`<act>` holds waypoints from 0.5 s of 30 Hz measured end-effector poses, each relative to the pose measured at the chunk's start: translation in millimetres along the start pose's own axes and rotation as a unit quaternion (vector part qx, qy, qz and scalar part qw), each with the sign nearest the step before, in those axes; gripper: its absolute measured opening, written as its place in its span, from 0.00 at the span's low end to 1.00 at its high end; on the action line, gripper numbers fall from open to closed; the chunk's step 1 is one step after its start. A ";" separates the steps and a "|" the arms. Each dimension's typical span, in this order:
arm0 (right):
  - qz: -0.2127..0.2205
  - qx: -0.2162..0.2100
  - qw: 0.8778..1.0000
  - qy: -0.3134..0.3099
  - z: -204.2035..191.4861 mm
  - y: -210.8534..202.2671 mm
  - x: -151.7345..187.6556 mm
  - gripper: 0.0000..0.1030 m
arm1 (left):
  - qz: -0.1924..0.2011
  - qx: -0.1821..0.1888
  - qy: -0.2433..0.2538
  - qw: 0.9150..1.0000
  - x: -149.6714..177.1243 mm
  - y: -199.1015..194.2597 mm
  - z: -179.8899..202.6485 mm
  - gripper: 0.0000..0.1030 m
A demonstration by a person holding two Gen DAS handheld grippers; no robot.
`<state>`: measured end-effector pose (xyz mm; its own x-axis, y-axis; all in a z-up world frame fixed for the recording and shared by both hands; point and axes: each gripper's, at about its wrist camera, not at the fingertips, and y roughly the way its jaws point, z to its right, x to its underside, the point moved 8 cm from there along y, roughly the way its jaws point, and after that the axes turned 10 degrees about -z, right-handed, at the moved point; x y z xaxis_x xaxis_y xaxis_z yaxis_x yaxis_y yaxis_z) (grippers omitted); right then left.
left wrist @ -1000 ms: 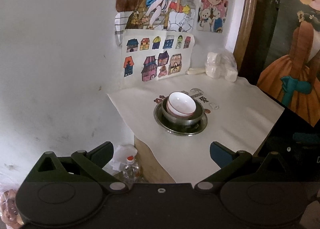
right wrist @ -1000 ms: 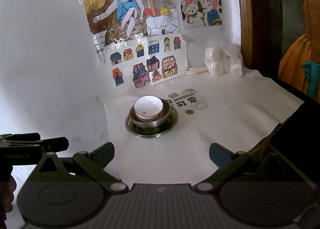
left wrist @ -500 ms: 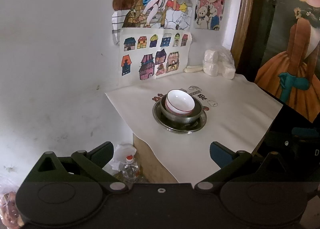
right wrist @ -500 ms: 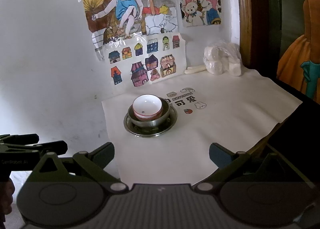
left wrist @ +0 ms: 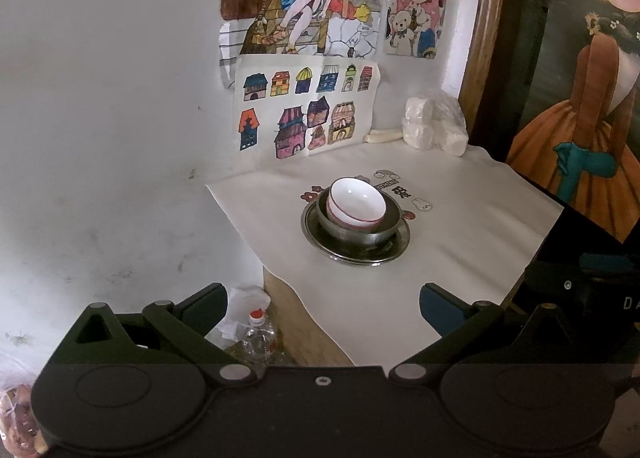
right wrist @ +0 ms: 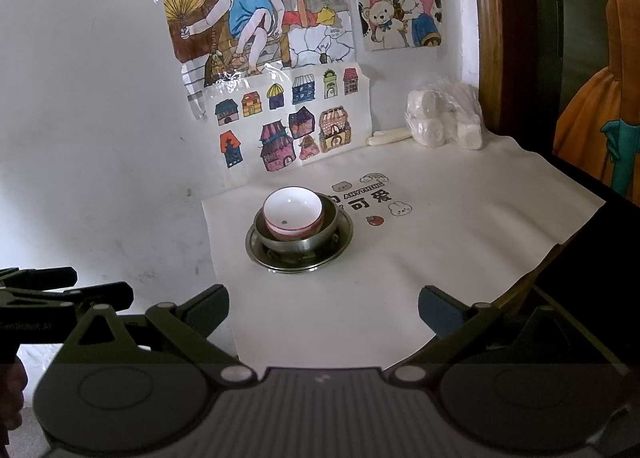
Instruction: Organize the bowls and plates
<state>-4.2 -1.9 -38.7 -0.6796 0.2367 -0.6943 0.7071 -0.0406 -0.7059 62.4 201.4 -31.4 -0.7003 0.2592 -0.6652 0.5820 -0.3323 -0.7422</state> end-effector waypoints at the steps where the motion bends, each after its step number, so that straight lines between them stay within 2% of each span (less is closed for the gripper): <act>1: 0.000 0.000 1.000 0.000 -0.4 -0.1 -0.2 1.00 | 0.000 0.000 0.000 1.000 -0.1 -0.2 0.5 0.99; 15: -0.001 0.000 1.000 0.000 -0.1 0.2 -0.2 1.00 | -0.001 0.001 0.001 1.000 0.1 0.5 0.0 0.99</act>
<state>-3.9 -1.8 -38.7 -0.6804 0.2371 -0.6935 0.7063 -0.0403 -0.7068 62.6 201.2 -31.8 -0.7005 0.2623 -0.6637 0.5797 -0.3333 -0.7436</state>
